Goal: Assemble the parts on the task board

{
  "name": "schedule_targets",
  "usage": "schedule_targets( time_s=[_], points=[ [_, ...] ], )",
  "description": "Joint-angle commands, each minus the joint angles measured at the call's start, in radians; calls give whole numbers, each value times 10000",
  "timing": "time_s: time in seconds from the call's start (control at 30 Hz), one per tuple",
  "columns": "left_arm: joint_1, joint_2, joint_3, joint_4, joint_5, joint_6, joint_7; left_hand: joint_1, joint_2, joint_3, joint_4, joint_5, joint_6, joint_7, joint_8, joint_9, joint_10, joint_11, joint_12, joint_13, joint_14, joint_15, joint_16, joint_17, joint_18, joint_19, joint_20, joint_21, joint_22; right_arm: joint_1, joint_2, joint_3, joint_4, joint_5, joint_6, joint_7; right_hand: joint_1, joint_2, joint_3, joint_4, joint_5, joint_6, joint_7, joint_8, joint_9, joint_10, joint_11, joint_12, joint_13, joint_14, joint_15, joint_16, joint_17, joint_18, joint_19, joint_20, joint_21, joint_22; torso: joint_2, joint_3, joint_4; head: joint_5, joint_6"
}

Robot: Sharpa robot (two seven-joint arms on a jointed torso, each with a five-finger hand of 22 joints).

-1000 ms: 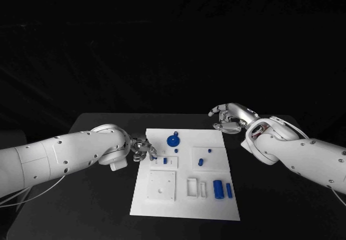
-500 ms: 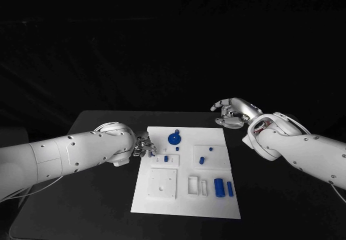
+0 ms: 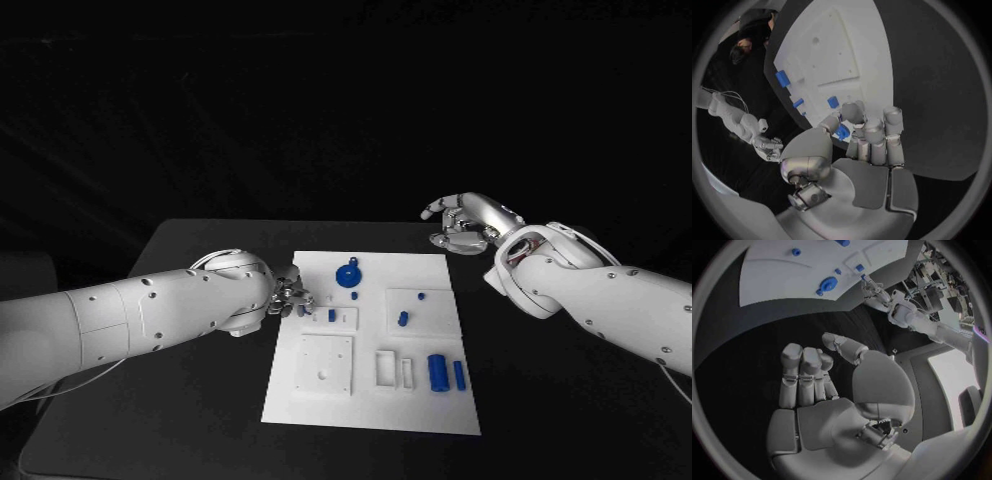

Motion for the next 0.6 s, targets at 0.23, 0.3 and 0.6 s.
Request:
schedule_targets(
  time_s=[0.23,0.3,0.6],
  points=[
    [-77,56,6,88,-278,-331,146,93,9,290,-64,89,760,-532,-33,-7,32,-31,58,-21,355,-320,44,15,-5,72,-1170,65,170,5,6,7,2,6,6,99,-2,-59,71,9,60,1,97,43,13,17,91,-54,19,-22,59,31,-16,318,-7,-74,45,187,-3,12,0,-9,-27],
    [-90,64,7,81,-278,-324,152,93,5,292,-64,89,762,-532,-36,-8,31,-31,61,-23,355,-320,45,16,-4,73,-1171,67,171,5,7,7,1,6,6,101,-1,-58,71,10,61,1,97,43,13,17,91,-54,20,-22,59,31,-17,318,-7,-74,46,187,-6,11,-2,-19,-25],
    [-119,108,7,92,-278,-156,215,95,1,301,-63,92,769,-533,-45,-13,29,-31,69,-27,354,-321,49,17,-1,78,-1172,71,170,5,6,7,-11,13,26,96,3,-61,71,9,63,2,98,44,14,21,92,-58,28,-21,60,33,-18,318,-7,-74,49,187,-7,9,-7,-47,-26]
  ],
)
